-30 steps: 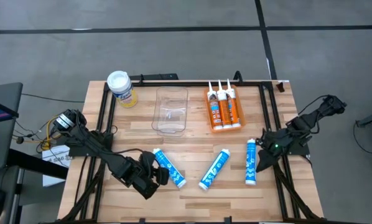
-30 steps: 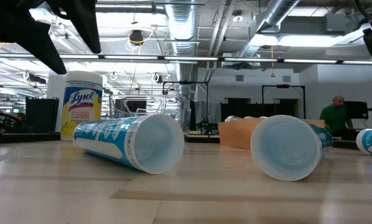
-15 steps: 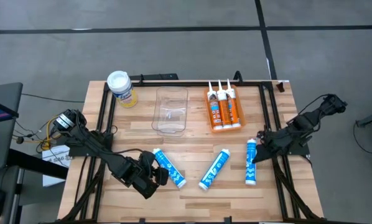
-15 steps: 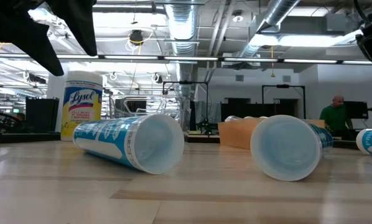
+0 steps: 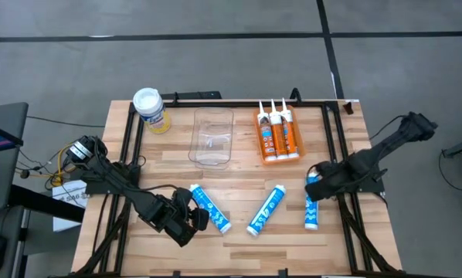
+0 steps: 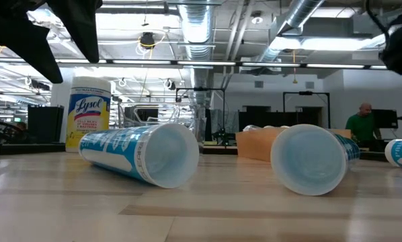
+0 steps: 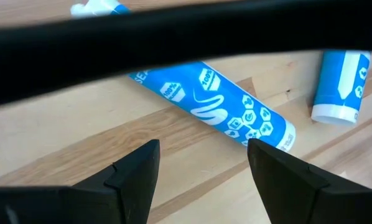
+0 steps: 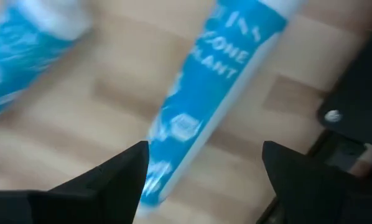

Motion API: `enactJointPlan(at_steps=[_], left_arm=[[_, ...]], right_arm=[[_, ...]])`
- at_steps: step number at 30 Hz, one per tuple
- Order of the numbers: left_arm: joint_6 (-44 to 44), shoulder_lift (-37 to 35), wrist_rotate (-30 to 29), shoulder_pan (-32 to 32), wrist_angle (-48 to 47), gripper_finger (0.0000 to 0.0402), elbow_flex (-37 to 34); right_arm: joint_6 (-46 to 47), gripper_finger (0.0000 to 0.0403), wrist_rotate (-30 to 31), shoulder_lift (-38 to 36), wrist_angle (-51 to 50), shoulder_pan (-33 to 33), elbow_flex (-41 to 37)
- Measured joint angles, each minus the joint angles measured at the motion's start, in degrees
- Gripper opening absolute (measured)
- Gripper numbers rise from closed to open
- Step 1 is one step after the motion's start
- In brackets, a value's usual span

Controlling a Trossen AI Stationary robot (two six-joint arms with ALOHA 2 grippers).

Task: Pick & place silicon tubes, Sealant and Lysol wipes
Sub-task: Put the blue sealant into the transparent bin

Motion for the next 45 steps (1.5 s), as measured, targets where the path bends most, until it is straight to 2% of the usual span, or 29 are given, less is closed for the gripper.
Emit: enactJointPlan(at_steps=[4,11,24,31,39,45], left_arm=[[0.3,0.0,0.0,0.0,-0.2,0.0237,0.0],[1.5,0.0,0.8,0.0,-0.7,0.0237,0.0],[3.0,0.0,1.6,0.0,-0.9,0.0237,0.0],[3.0,0.0,1.5,0.0,-0.9,0.0237,0.0],[3.0,0.0,1.9,0.0,-0.9,0.0237,0.0],[2.7,0.0,2.5,0.0,-0.8,0.0237,0.0]], right_arm=[[3.7,0.0306,0.5,6.1,0.1,0.0,0.0],[9.6,0.0306,3.1,10.9,0.1,0.0,0.0],[11.1,0.0306,2.8,21.1,4.8,0.0,-0.1],[5.7,0.0306,2.6,26.6,9.8,-0.1,-0.1],[4.6,0.0306,2.7,32.1,11.3,-2.6,0.3],[-3.3,0.0306,1.2,32.6,11.0,-5.5,1.0]])
